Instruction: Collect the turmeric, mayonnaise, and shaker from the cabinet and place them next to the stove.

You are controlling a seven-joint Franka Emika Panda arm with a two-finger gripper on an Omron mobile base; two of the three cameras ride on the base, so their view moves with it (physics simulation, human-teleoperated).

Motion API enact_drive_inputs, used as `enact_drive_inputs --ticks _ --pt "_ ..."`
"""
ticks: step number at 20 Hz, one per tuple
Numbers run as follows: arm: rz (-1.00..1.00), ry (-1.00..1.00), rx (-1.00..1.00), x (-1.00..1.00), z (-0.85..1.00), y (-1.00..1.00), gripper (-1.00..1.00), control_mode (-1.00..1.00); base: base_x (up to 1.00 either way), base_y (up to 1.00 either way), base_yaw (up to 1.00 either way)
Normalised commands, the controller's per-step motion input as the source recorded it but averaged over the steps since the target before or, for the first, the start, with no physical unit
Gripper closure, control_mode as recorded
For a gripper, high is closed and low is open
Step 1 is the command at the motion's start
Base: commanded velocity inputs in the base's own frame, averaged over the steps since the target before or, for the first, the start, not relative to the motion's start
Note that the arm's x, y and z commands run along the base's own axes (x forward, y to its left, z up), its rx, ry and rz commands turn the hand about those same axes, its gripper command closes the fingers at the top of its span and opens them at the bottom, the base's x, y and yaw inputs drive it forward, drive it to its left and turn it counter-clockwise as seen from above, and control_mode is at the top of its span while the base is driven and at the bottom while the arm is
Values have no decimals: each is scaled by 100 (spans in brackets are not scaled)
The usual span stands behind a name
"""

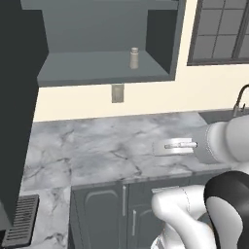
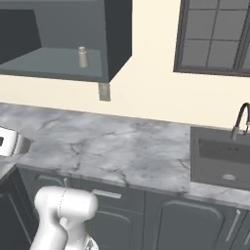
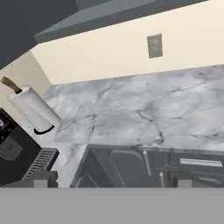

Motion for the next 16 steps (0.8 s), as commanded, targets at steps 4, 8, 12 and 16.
enact_drive_inputs --ticks 4,8,12,16 --pt "0 0 0 0 0 0 -100 100 81 38 -11" --pt "0 0 0 0 0 0 -100 100 94 41 -13" --pt "0 0 0 0 0 0 -100 100 63 43 -9" --pt "-1 -43 -15 9 48 28 -100 -100 0 0 0"
